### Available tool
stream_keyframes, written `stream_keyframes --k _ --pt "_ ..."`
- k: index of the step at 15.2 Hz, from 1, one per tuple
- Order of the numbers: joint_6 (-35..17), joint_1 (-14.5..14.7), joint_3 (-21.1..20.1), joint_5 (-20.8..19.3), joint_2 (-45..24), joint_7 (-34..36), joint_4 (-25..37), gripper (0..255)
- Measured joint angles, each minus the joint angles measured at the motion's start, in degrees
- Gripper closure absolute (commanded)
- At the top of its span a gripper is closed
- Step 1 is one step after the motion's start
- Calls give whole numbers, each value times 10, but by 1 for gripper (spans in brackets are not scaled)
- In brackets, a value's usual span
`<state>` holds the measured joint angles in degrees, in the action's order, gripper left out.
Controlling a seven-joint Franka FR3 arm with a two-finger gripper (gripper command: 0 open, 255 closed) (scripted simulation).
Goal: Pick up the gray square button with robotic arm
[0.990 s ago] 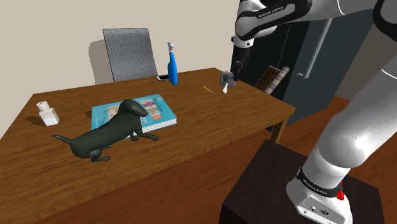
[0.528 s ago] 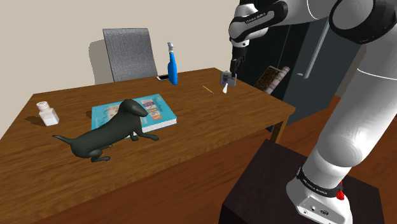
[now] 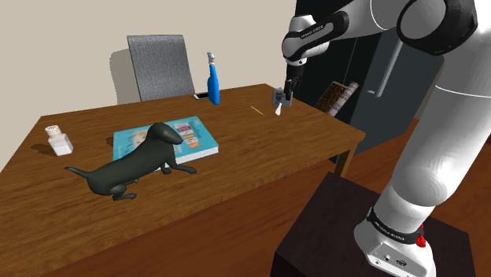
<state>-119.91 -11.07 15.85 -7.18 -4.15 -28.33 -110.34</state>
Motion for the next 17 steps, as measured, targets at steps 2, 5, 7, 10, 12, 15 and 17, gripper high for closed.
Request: stream_keyframes --k 2,5,7,10,12,15,17 --pt "-6 0 0 0 -3 0 -4 255" --pt "-9 0 0 1 -3 0 -6 255" --pt "-9 0 0 1 -3 0 -6 255" --pt "-9 0 0 1 -3 0 -6 255" --pt "-9 0 0 1 -3 0 -6 255" --pt "6 0 0 0 2 0 4 255" --pt "21 0 0 0 6 -2 16 255"
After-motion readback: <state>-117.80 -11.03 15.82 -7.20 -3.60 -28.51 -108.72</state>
